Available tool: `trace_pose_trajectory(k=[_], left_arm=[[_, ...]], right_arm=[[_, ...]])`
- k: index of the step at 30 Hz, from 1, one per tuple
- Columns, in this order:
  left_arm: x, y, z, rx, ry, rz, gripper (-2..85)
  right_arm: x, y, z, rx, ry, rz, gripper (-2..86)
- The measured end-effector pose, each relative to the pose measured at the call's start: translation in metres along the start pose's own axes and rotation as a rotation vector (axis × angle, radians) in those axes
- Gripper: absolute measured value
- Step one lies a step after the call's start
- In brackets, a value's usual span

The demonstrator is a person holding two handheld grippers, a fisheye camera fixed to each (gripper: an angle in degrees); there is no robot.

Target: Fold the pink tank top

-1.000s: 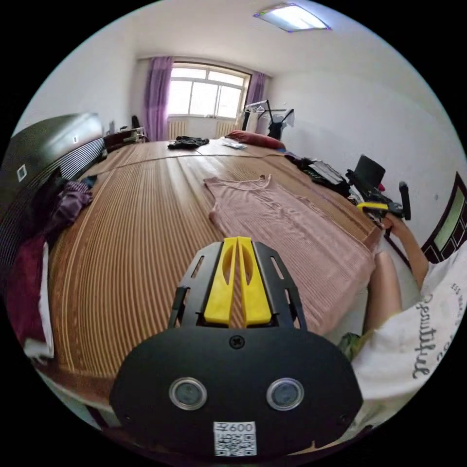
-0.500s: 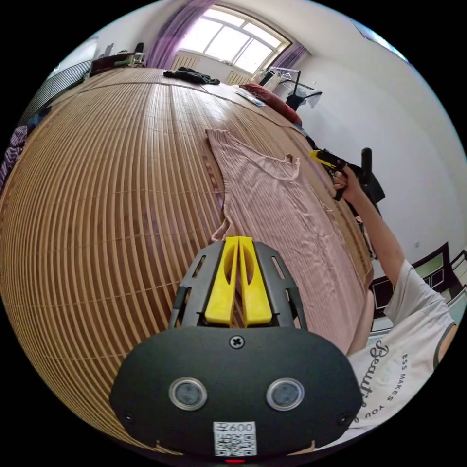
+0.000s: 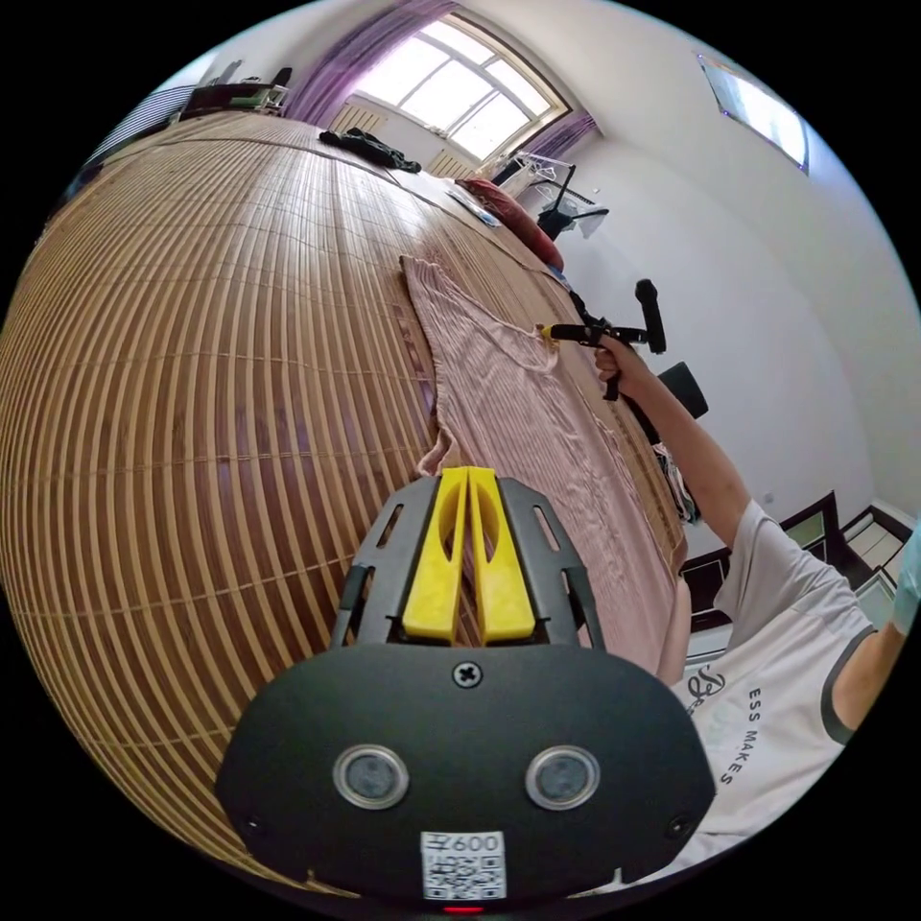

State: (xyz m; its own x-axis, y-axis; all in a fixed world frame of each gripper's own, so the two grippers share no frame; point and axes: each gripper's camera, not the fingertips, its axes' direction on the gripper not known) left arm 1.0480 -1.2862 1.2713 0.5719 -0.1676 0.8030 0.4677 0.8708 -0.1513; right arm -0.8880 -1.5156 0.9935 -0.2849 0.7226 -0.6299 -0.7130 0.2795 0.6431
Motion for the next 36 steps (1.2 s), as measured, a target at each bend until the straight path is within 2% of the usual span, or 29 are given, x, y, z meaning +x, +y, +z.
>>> trace_pose_trajectory(k=[5, 15, 21, 23, 28, 33, 36], left_arm=[[0.000, -0.019, -0.010, 0.001, 0.009, -0.003, 0.1], [0.000, -0.052, -0.026, 0.006, 0.037, -0.010, 0.0], [0.001, -0.070, -0.034, 0.007, 0.045, -0.011, 0.0], [0.001, -0.077, -0.036, 0.007, 0.053, -0.013, 0.0], [0.002, -0.091, -0.042, 0.008, 0.061, -0.013, 0.1], [0.004, -0.102, -0.046, 0.007, 0.064, -0.014, 0.1], [0.006, -0.109, -0.049, 0.007, 0.063, -0.012, 0.2]], right_arm=[[0.009, -0.016, 0.033, -0.018, 0.075, 0.003, -0.9], [0.028, -0.057, 0.054, -0.006, 0.041, 0.001, -0.8], [0.041, -0.073, 0.118, -0.104, 0.086, 0.026, -0.5], [0.056, -0.071, 0.121, -0.038, 0.039, 0.075, 0.4], [0.096, -0.071, 0.104, -0.010, -0.099, 0.112, 5.7], [0.125, -0.061, 0.076, 0.057, -0.078, 0.080, 2.1], [0.126, -0.056, 0.096, -0.023, -0.070, 0.000, -0.2]])
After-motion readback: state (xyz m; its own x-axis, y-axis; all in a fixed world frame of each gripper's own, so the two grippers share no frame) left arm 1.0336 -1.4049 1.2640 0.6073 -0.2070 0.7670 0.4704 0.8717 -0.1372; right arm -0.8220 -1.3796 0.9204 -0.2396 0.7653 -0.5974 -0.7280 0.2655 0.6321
